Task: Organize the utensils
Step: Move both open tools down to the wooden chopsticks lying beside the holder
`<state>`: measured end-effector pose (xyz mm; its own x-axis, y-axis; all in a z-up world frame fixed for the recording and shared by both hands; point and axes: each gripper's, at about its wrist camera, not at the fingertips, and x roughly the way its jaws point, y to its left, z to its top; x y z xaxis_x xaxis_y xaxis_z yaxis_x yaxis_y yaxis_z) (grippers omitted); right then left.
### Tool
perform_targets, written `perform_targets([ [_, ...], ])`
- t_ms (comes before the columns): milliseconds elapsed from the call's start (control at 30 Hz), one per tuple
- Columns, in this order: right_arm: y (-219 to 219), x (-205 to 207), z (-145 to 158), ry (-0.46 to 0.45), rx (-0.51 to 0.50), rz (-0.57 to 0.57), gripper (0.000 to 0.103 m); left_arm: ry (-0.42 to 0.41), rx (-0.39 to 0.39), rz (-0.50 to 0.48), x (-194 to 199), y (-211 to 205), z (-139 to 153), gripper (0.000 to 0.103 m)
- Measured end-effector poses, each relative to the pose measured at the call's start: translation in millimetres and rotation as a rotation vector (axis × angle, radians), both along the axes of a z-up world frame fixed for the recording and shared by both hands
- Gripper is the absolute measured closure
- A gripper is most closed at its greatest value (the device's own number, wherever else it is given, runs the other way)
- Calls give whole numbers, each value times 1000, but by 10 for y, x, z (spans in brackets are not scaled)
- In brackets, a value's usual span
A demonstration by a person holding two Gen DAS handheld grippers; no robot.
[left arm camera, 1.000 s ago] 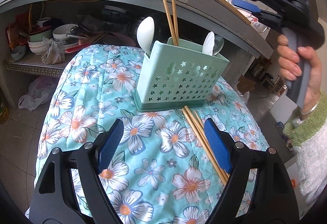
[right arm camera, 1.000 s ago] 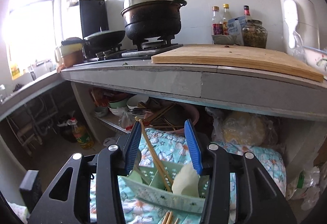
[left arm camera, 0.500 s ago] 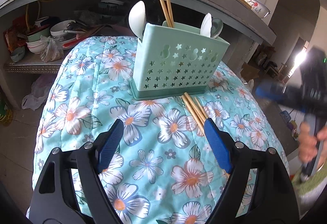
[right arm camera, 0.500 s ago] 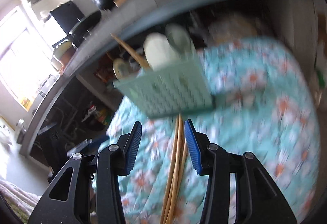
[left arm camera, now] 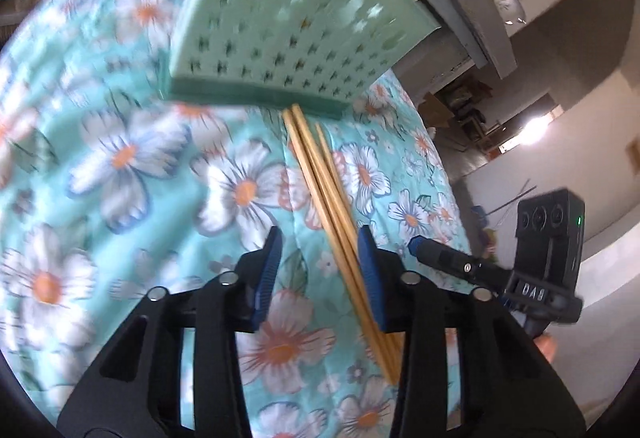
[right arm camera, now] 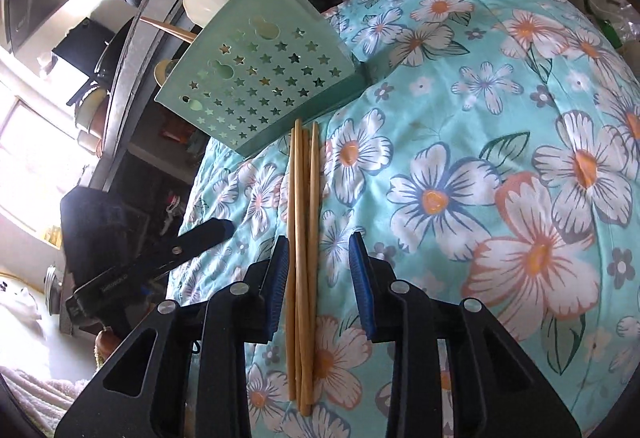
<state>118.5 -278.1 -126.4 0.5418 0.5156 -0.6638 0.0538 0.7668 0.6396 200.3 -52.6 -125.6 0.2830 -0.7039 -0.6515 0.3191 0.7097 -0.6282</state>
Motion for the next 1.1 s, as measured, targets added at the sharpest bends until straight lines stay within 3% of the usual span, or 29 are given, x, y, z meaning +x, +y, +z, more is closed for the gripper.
perform_targets([
  [200, -89, -24, -67, 7, 32, -5, 72, 171, -107, 18, 225, -93, -289, 82],
  [633, -231, -76, -197, 19, 89, -21, 73, 280, -217, 75, 394, -16, -517, 97],
  [867, -233, -110, -161, 13, 89, -26, 73, 250, -187, 86, 319, 141, -404, 98],
  [1100, -76, -130, 8, -31, 71, 25, 72, 149, -41, 121, 227, 318, -141, 98],
])
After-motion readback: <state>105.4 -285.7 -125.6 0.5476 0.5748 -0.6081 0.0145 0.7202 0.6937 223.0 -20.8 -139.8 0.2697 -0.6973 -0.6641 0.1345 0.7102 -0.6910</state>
